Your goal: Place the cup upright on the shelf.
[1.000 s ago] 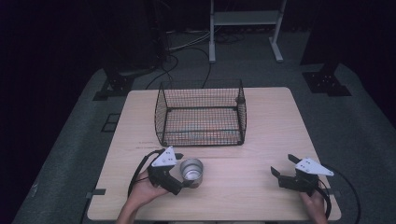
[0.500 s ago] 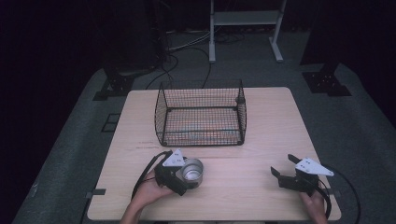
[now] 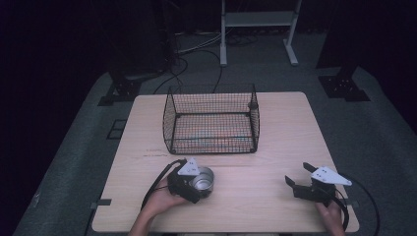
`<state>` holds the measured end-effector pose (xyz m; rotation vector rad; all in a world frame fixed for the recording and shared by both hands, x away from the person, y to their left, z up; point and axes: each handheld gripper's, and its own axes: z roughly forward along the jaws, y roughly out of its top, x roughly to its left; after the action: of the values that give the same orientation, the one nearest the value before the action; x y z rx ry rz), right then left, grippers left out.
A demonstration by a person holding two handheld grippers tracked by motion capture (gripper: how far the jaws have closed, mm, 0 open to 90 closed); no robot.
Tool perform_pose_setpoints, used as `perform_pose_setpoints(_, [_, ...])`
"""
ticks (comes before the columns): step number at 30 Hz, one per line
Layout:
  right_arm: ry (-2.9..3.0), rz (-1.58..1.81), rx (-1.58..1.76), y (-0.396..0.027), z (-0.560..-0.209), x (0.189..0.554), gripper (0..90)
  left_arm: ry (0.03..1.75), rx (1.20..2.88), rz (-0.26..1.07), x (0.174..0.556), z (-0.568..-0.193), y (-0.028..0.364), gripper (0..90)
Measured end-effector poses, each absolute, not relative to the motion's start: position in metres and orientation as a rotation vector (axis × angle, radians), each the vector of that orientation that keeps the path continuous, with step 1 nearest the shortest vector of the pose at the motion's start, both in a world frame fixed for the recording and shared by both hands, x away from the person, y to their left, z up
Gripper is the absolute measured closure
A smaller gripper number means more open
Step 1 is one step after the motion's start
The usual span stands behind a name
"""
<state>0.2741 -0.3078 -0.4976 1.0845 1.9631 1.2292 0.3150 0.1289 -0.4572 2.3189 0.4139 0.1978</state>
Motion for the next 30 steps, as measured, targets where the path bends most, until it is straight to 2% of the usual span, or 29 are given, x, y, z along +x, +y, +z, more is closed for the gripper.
perform_pose_setpoints(7, [1.963, 1.231, 1.086, -0.308, -0.498, 0.274, 13.4, 0.406, 2.334, 0.186, 0.317, -0.455, 0.128, 17.8])
perform_pose_setpoints(30, [1.963, 1.236, 1.086, -0.308, -0.498, 0.274, 13.4, 0.351, 2.276, 0.196, 0.34, -0.402, 0.117, 17.8])
